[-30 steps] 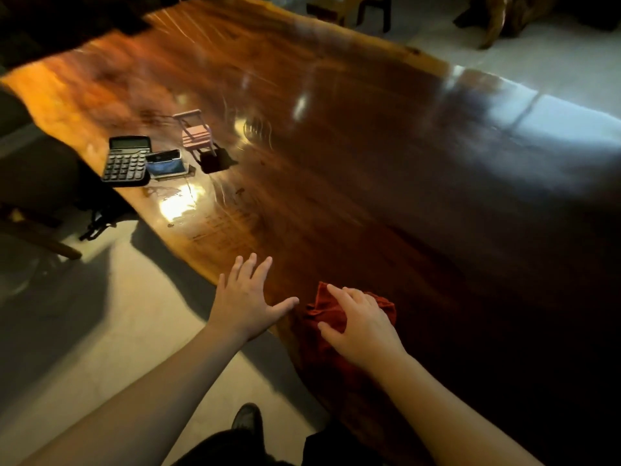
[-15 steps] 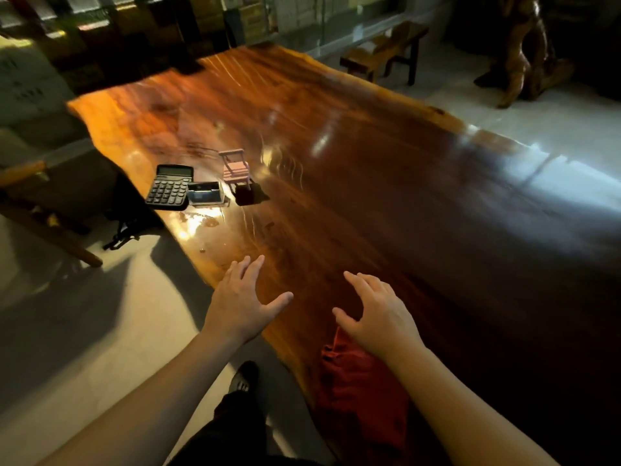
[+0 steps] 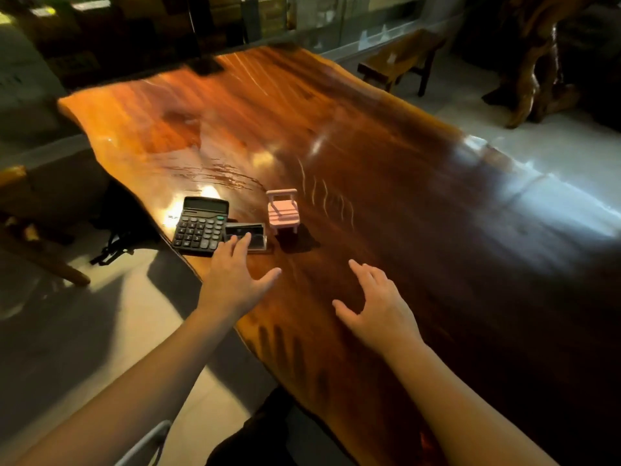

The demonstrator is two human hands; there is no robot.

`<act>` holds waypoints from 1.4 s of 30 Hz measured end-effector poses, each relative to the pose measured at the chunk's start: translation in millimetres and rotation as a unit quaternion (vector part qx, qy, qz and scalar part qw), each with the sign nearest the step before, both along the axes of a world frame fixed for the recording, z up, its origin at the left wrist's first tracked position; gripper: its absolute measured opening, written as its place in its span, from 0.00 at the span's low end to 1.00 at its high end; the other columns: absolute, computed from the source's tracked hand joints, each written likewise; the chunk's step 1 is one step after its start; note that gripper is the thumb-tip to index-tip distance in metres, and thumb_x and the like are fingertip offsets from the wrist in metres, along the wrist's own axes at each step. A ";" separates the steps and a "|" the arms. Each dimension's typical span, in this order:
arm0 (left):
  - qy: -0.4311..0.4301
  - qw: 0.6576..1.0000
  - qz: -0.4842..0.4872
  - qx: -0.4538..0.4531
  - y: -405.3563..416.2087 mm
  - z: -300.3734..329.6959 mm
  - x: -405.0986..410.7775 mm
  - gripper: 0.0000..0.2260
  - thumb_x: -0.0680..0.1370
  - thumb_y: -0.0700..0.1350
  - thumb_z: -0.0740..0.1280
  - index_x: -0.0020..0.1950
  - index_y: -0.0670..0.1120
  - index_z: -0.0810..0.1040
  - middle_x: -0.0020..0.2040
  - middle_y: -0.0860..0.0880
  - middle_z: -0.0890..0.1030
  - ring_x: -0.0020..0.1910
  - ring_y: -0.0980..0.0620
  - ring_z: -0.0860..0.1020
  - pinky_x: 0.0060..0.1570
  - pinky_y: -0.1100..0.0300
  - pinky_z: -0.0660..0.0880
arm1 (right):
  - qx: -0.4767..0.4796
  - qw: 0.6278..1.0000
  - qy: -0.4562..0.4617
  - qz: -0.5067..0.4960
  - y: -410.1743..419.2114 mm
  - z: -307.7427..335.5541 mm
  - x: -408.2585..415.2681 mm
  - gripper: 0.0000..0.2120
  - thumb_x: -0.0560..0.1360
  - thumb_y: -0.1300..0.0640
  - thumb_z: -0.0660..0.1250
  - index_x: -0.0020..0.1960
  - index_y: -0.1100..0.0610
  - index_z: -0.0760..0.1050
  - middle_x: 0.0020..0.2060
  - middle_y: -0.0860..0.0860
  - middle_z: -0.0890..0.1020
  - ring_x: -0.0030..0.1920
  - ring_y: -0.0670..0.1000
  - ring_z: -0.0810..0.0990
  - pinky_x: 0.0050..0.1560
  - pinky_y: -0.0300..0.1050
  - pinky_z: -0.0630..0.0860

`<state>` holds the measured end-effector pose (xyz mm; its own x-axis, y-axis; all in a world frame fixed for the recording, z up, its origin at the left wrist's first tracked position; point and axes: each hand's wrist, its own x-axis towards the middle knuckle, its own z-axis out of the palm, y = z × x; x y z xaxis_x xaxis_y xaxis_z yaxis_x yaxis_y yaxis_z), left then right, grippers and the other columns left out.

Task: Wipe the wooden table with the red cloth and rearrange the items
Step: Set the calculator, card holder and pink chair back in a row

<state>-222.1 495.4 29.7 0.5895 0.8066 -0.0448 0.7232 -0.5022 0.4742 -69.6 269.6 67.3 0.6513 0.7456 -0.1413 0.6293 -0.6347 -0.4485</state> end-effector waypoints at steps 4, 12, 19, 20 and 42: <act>0.003 1.000 -0.015 0.002 63.3 0.1 8.6 0.42 0.72 0.69 0.68 0.80 0.51 0.59 0.78 0.45 0.64 0.78 0.43 0.59 0.73 0.43 0.63 | -0.005 1.000 0.002 -0.008 72.9 -2.1 7.8 0.41 0.73 0.34 0.67 0.79 0.39 0.50 0.77 0.47 0.62 0.74 0.53 0.65 0.64 0.53 0.74; 0.034 0.994 -0.099 -0.012 140.2 -20.9 38.1 0.43 0.73 0.61 0.74 0.81 0.53 0.55 0.80 0.47 0.61 0.80 0.45 0.54 0.75 0.47 0.59 | -0.030 0.999 -0.032 0.006 181.0 -14.3 33.9 0.47 0.71 0.38 0.73 0.79 0.40 0.47 0.79 0.50 0.56 0.77 0.56 0.58 0.66 0.58 0.71; 0.074 0.982 -0.167 -0.040 169.6 -47.7 66.5 0.43 0.72 0.55 0.77 0.81 0.52 0.57 0.80 0.47 0.63 0.79 0.46 0.57 0.76 0.47 0.61 | -0.080 0.992 -0.086 0.052 246.2 -41.0 58.3 0.53 0.70 0.42 0.76 0.79 0.40 0.41 0.81 0.52 0.49 0.79 0.58 0.49 0.69 0.62 0.67; 0.083 0.980 -0.180 -0.033 171.4 -51.1 68.3 0.42 0.72 0.55 0.77 0.81 0.52 0.58 0.79 0.47 0.64 0.79 0.45 0.58 0.75 0.47 0.61 | -0.092 0.989 -0.096 0.064 252.3 -45.1 59.3 0.54 0.70 0.43 0.76 0.79 0.41 0.39 0.81 0.52 0.48 0.79 0.59 0.47 0.70 0.62 0.66; 0.184 0.939 -0.290 -0.015 173.0 -48.5 89.7 0.20 0.74 0.45 0.75 0.63 0.50 0.73 0.59 0.47 0.78 0.57 0.44 0.77 0.53 0.49 0.78 | -0.083 0.984 -0.133 0.086 235.2 -61.1 84.9 0.55 0.69 0.58 0.77 0.79 0.43 0.40 0.78 0.52 0.56 0.78 0.58 0.47 0.71 0.61 0.63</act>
